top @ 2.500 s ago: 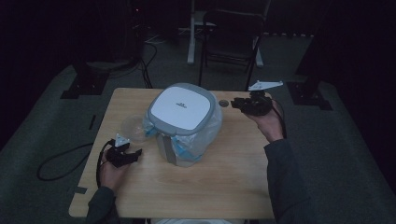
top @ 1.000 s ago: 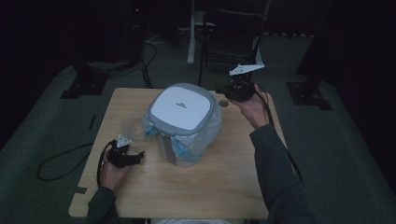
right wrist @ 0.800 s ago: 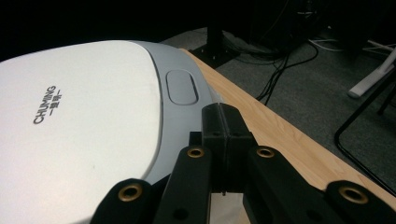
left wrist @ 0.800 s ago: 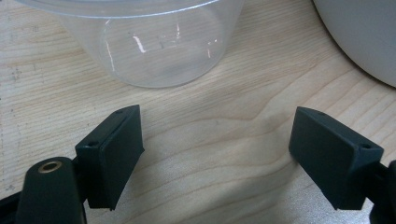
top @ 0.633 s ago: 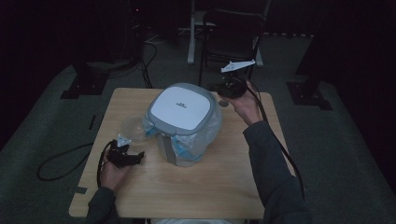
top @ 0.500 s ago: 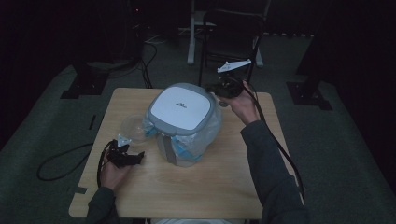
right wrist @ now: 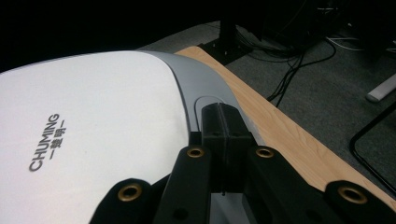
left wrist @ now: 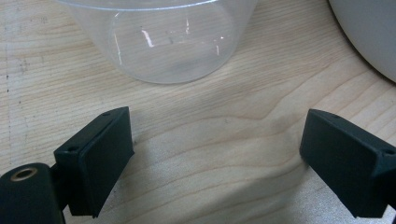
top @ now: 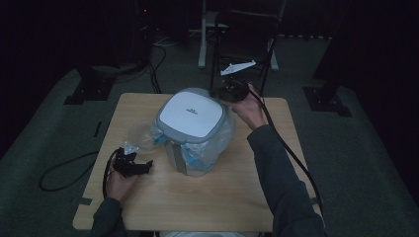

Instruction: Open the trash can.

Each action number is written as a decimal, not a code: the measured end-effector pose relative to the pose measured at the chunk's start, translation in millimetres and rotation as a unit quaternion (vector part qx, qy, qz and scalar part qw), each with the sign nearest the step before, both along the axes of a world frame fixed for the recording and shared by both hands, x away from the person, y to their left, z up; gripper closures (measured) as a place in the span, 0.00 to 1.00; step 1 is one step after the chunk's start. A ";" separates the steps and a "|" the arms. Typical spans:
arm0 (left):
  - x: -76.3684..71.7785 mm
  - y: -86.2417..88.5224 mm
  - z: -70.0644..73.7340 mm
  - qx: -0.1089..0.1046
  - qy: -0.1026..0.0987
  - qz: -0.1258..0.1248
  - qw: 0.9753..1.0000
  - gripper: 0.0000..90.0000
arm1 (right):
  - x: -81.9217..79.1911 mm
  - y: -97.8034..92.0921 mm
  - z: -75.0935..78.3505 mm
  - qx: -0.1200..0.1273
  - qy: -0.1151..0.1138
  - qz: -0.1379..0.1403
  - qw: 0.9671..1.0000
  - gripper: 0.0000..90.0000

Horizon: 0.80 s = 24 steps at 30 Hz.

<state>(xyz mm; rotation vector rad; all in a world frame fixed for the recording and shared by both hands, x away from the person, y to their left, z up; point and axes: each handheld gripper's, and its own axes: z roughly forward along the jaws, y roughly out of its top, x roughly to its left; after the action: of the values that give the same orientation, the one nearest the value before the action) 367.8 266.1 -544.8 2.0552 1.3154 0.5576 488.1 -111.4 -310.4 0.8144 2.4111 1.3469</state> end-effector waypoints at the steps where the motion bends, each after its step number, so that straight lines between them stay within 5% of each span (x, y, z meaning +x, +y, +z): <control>1: 0.0 0.0 0.0 0.000 0.000 0.000 1.000 0.11 | 0.8 0.2 -0.1 0.001 0.001 0.001 1.000 1.00; 13: -0.1 0.2 0.1 0.000 0.001 -0.001 1.000 0.11 | 7.5 -4.6 -4.0 0.023 0.022 0.009 0.999 1.00; 24: 0.0 0.1 0.0 0.000 0.000 0.000 1.000 0.11 | 3.0 -9.0 -2.8 0.019 0.013 0.011 1.000 0.92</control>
<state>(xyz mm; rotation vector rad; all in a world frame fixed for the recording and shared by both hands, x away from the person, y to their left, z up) 367.8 266.2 -544.8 2.0550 1.3152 0.5574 491.1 -120.4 -313.2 0.8218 2.4285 1.4022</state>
